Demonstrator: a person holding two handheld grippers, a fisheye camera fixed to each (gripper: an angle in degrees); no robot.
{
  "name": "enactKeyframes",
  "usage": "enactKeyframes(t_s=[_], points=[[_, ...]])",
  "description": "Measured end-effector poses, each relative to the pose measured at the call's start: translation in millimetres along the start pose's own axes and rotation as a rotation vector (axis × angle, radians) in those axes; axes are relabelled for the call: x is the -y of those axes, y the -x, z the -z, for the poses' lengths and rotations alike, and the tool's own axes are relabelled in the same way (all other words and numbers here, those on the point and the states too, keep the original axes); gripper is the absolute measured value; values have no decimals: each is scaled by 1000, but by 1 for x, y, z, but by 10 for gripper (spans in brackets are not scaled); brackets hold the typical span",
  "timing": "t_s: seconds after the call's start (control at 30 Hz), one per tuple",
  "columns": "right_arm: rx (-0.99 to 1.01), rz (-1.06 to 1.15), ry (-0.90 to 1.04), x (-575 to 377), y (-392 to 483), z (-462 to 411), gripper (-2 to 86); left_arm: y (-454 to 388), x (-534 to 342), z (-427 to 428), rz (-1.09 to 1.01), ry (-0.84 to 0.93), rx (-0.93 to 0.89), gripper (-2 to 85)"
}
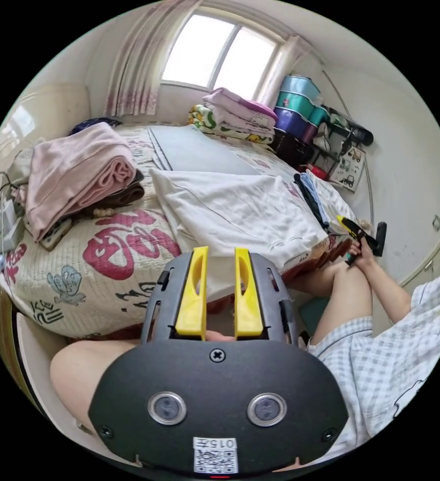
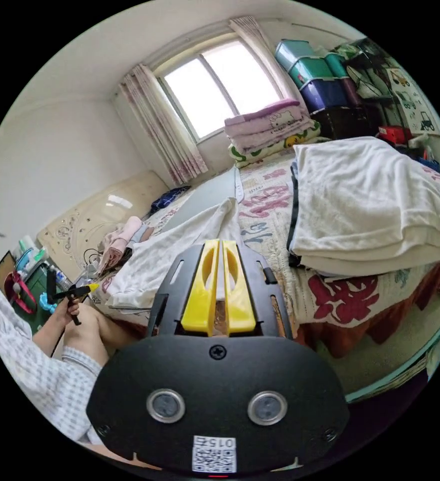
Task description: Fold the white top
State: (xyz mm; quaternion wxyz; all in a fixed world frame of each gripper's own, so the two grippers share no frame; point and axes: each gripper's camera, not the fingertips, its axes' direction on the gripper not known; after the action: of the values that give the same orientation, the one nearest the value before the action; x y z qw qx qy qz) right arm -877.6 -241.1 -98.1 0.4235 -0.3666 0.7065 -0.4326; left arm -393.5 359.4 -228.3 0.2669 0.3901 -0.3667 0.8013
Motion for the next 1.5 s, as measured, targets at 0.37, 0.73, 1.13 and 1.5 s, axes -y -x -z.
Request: enactKeyframes(t_s=[0.37,0.73,1.13,1.5], points=[[352,497,289,-41,86,-51,80,-115,39,-52,-453,73,-155,106],[301,672,546,-77,118,-93,108,-146,69,-100,-637,268,-107,91],[363,563,470,-52,101,-87,44,-94,107,-99,-466,213,-197,26],[550,30,236,6,31,-118,33,15,169,-116,-104,88,-169,2]])
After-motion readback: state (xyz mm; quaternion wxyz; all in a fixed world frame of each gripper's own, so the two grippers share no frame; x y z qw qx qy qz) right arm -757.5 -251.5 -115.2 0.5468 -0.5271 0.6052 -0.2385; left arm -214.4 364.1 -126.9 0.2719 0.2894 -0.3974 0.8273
